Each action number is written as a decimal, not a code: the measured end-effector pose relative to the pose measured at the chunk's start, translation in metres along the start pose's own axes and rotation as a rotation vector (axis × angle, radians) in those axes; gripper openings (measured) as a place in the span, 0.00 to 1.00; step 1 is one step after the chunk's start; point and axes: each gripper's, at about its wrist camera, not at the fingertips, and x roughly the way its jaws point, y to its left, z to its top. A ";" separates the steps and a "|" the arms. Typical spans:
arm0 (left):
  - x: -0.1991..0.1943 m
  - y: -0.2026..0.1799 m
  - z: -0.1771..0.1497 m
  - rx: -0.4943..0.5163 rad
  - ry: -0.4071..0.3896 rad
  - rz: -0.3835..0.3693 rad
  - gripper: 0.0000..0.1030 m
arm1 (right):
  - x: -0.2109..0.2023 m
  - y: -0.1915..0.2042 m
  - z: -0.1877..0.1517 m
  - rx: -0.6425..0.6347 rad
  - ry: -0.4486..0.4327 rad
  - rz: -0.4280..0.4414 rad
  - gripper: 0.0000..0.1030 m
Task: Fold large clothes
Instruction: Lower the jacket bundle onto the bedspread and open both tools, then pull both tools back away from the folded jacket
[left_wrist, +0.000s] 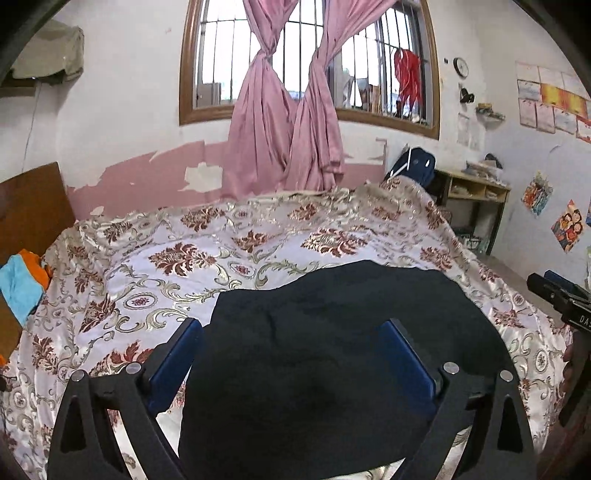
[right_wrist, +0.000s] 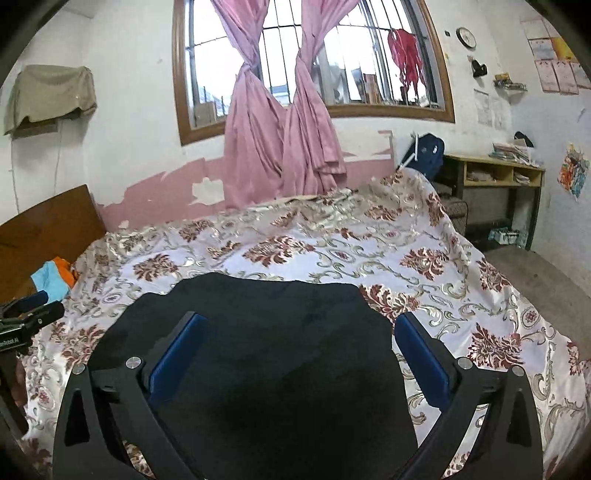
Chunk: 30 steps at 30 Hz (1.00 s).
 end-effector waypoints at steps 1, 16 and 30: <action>-0.007 -0.001 -0.002 -0.006 -0.010 -0.001 0.95 | -0.006 0.002 -0.001 -0.003 -0.009 0.000 0.99; -0.094 -0.018 -0.042 -0.055 -0.123 0.016 0.97 | -0.099 0.042 -0.027 -0.104 -0.114 0.035 0.99; -0.146 -0.024 -0.069 -0.068 -0.166 0.022 0.98 | -0.167 0.049 -0.049 -0.049 -0.165 0.063 0.99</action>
